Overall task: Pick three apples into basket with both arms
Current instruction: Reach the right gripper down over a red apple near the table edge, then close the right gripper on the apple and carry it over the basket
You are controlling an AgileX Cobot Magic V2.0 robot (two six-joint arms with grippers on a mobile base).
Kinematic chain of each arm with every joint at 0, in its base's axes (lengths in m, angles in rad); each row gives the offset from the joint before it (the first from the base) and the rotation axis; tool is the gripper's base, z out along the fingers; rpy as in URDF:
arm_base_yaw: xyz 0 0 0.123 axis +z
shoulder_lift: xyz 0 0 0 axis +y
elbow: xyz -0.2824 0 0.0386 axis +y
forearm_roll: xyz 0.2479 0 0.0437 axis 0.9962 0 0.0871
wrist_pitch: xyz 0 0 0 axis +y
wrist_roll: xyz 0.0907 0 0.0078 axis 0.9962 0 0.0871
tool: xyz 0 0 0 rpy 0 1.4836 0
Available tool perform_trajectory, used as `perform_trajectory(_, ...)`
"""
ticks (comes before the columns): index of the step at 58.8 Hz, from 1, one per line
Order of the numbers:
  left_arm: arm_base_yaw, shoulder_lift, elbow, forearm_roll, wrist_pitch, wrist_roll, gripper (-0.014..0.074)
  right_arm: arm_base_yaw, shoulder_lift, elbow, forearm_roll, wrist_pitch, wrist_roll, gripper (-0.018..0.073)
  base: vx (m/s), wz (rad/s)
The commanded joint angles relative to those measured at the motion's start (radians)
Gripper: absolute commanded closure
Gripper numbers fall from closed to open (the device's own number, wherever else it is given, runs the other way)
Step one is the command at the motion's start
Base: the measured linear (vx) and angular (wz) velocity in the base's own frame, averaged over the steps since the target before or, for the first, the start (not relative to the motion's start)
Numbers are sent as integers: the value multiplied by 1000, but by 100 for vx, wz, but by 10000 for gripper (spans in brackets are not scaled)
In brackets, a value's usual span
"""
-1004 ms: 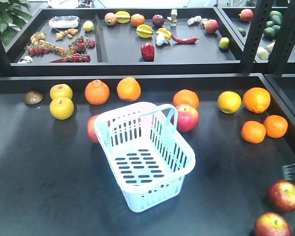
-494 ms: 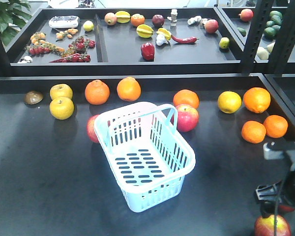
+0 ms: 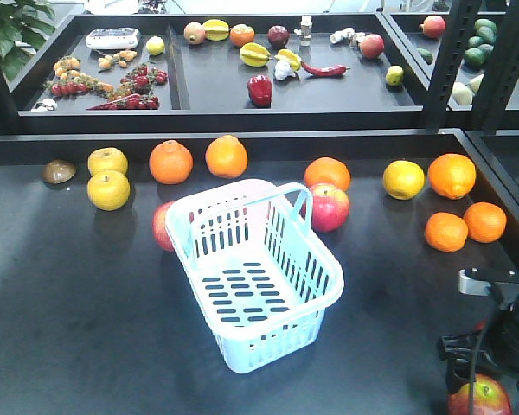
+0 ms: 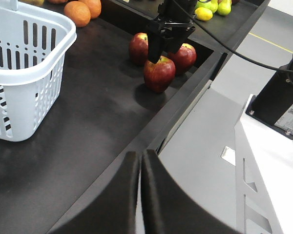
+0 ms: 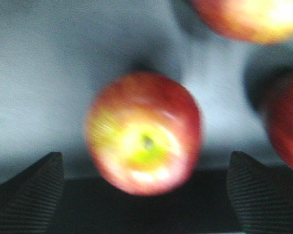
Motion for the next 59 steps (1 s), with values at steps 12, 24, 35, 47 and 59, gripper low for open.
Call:
perform_trajectory(12, -7, 6, -23, -16, 7, -10, 603, -4, 58, -21, -5, -39, -16, -61, 0, 0)
perform_trajectory(24, -7, 6, -23, -16, 7, -10, 603, -4, 109, -21, -5, -56, -44, -24, 0, 0)
perform_trajectory(35, -7, 6, -23, -16, 7, -10, 603, -3, 82, -21, 7, -90, -46, 208, 0, 0)
perform_trajectory(47, -7, 6, -23, -16, 7, -10, 603, -3, -51, -23, 69, -105, -135, 575, 0, 0)
perform_trajectory(59, -7, 6, -23, -16, 7, -10, 603, 29, -277, -23, 327, -104, -369, 566, 0, 0)
